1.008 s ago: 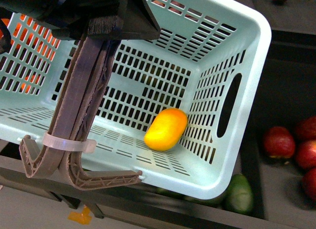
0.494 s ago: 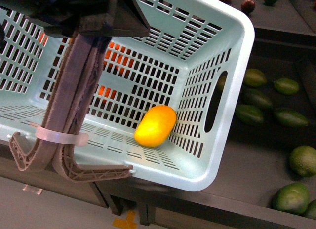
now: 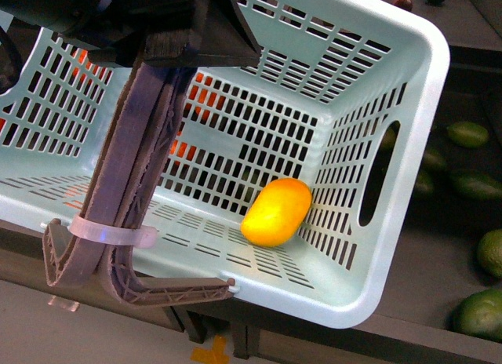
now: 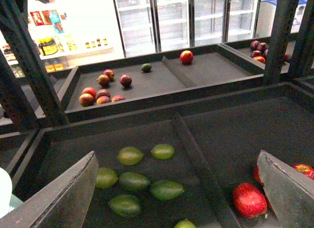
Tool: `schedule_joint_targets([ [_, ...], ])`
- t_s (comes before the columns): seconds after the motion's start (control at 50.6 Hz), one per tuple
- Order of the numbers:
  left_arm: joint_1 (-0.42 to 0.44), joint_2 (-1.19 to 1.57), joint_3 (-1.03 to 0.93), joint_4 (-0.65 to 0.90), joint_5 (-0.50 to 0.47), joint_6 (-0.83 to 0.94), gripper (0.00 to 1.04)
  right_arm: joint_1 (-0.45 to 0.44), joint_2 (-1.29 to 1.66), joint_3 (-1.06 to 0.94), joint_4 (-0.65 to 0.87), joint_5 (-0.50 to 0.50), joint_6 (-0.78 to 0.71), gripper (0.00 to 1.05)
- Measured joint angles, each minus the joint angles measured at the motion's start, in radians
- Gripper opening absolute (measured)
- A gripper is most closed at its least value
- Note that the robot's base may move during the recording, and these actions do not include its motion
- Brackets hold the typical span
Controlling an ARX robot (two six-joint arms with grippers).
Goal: Pick mango and avocado into basket
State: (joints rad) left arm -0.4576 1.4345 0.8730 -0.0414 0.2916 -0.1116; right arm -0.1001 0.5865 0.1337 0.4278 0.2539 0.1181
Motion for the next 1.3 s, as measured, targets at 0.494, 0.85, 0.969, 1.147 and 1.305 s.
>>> schedule_joint_targets([
  [0.494, 0.003, 0.0, 0.0, 0.0, -0.019, 0.002, 0.07, -0.208, 1.436, 0.605, 0.204, -0.243, -0.196, 0.97],
  [0.85, 0.0, 0.0, 0.0, 0.0, -0.012, 0.002, 0.07, -0.229, 1.853, 0.943, 0.171, -0.406, -0.369, 0.97],
  [0.969, 0.002, 0.0, 0.0, 0.0, -0.02, 0.002, 0.07, -0.229, 1.939, 1.084, 0.042, -0.517, -0.466, 0.97],
  [1.147, 0.002, 0.0, 0.0, 0.0, -0.018, 0.002, 0.07, -0.242, 2.068, 1.292, -0.101, -0.571, -0.601, 0.97],
  [1.305, 0.002, 0.0, 0.0, 0.0, -0.011, 0.002, 0.07, -0.269, 2.168, 1.446, -0.146, -0.545, -0.658, 0.97],
])
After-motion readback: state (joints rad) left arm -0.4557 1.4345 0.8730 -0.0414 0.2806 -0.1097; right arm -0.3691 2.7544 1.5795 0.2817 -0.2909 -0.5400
